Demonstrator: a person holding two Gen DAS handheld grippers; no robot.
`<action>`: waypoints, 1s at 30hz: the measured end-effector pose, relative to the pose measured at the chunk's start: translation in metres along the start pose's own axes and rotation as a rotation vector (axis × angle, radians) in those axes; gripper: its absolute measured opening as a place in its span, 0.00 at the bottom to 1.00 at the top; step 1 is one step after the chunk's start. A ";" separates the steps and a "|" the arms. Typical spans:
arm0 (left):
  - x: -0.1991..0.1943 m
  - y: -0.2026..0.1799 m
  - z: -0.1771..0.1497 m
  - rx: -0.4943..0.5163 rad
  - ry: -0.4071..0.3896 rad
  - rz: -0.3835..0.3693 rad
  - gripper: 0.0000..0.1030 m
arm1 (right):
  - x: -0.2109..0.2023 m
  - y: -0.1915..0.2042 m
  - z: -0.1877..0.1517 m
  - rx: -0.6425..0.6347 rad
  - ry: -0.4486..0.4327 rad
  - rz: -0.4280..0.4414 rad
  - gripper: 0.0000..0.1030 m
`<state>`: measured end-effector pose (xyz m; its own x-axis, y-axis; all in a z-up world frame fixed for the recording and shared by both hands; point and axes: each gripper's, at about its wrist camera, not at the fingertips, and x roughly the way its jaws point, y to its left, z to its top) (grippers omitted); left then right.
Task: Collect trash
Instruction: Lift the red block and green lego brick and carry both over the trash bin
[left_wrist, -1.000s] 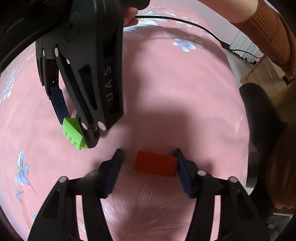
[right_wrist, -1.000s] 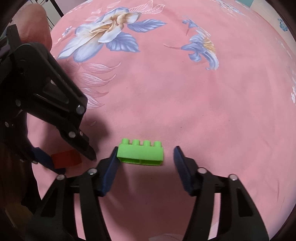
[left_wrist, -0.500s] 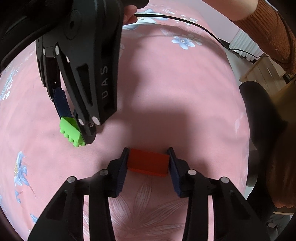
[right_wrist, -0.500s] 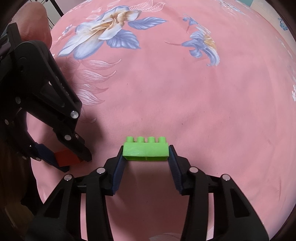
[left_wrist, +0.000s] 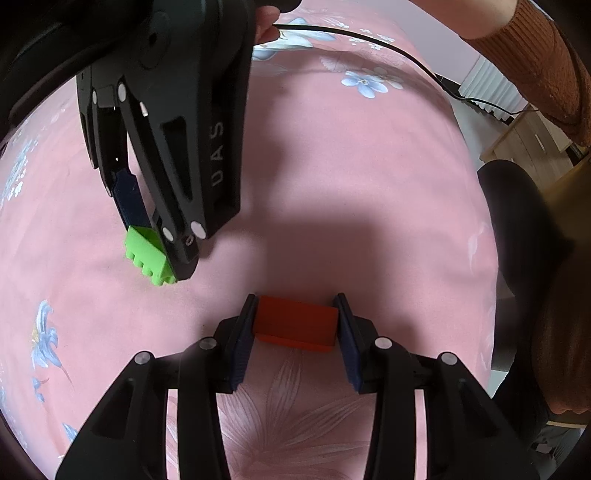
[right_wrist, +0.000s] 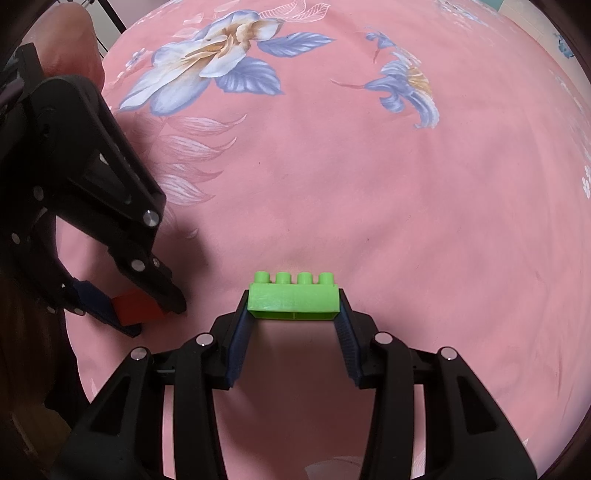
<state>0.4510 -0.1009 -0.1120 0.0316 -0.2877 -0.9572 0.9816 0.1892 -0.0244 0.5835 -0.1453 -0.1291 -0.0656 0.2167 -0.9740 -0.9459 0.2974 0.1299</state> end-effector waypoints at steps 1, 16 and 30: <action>0.000 0.000 0.000 0.001 0.002 0.001 0.43 | -0.001 0.001 0.000 0.003 -0.002 0.002 0.43; -0.024 -0.029 -0.003 0.011 0.008 0.048 0.43 | -0.029 0.033 -0.011 0.016 0.021 -0.052 0.43; -0.060 -0.082 -0.012 0.016 0.015 0.107 0.43 | -0.064 0.105 -0.036 0.001 0.002 -0.107 0.43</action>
<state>0.3664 -0.0881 -0.0558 0.1333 -0.2522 -0.9584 0.9758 0.2027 0.0824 0.4769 -0.1611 -0.0598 0.0347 0.1819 -0.9827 -0.9471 0.3200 0.0258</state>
